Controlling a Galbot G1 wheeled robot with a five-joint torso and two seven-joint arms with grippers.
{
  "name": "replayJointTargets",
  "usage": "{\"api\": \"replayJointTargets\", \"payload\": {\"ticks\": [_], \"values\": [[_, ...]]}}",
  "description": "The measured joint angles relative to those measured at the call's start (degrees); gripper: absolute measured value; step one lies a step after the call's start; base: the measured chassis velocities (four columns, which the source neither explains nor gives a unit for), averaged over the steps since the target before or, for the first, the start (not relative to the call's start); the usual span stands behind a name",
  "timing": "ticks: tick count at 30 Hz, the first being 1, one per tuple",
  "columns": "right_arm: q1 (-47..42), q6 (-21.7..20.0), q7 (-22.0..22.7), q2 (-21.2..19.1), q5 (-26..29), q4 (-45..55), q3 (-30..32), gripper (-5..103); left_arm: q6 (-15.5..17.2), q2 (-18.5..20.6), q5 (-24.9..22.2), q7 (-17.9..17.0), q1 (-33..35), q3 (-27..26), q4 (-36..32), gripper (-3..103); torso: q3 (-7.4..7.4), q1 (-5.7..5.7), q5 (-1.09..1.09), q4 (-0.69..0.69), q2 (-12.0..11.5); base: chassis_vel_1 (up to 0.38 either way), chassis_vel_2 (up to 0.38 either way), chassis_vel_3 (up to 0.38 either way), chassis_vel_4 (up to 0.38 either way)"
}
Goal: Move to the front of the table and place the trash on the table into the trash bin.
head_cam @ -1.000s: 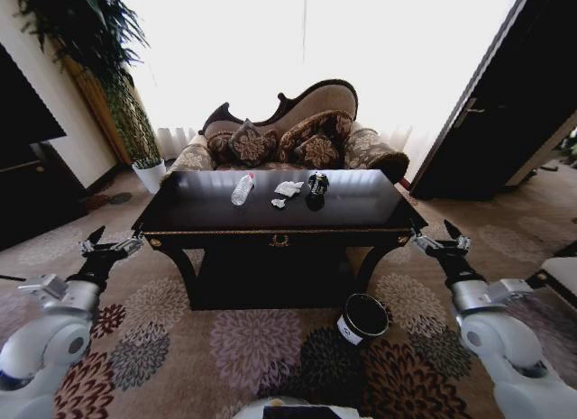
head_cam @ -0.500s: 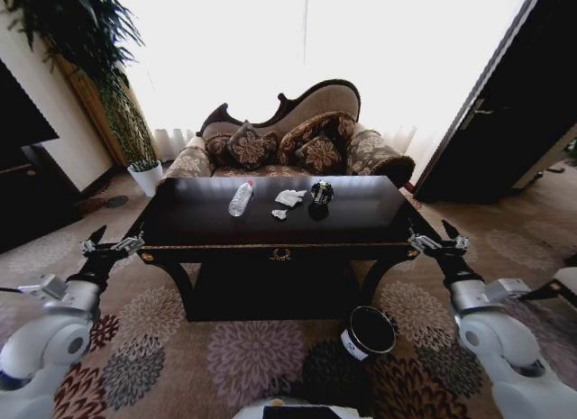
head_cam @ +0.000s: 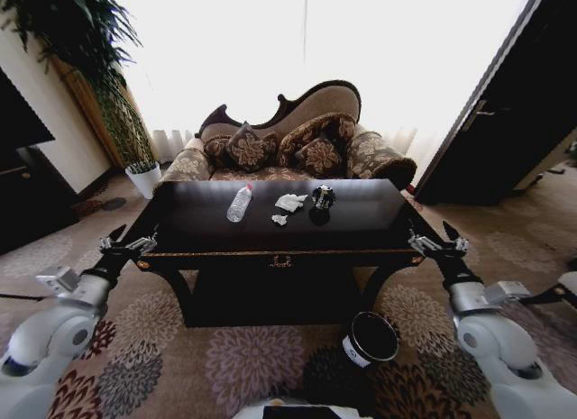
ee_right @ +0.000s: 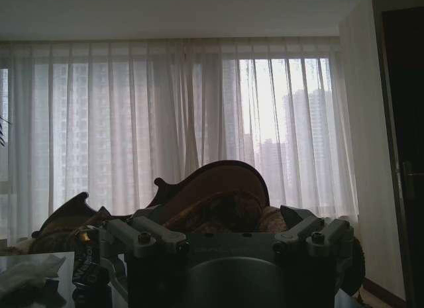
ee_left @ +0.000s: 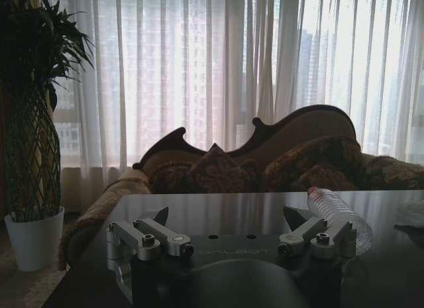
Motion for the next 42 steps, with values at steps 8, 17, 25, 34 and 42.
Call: {"api": "replayJointTargets", "payload": {"ticks": [8, 17, 25, 34, 42], "values": [[-0.8, 0.4, -0.7, 0.8, 0.0, 0.4, 0.1, 100, 0.6, 10.1, -4.1, 1.3, -9.6, 10.0, 4.6, 98, 0.01, 0.02, 0.00, 0.00, 0.0, 0.000, 0.000, 0.000, 0.000], [-1.3, 0.6, -1.1, 1.4, 0.2, 0.3, 0.8, 100, -1.2, 15.7, -5.4, 4.0, -18.9, 21.3, 3.4, 98, 0.01, 0.02, 0.01, 0.00, 0.0, 0.000, 0.000, 0.000, 0.000], [-1.1, 0.6, -1.1, 2.0, 0.2, -0.3, 0.8, 100, -1.1, 15.2, -6.3, 4.2, -37.1, 40.3, 9.2, 98, 0.01, 0.02, 0.00, 0.00, 0.0, 0.000, 0.000, 0.000, 0.000], [-1.2, 0.8, -1.5, 2.3, 0.2, -2.0, 1.3, 100, -0.8, 10.2, -5.9, 4.0, -48.3, 51.0, 15.7, 98, 0.01, 0.02, 0.00, 0.00, 0.0, 0.000, 0.000, 0.000, 0.000], [-1.1, 0.9, -1.7, 2.5, 0.2, -2.6, 1.5, 100, -0.9, 6.8, -4.2, 4.1, -53.1, 56.0, 20.3, 98, 0.01, 0.03, 0.01, 0.00, 0.0, 0.000, 0.000, 0.000, 0.000]]}}
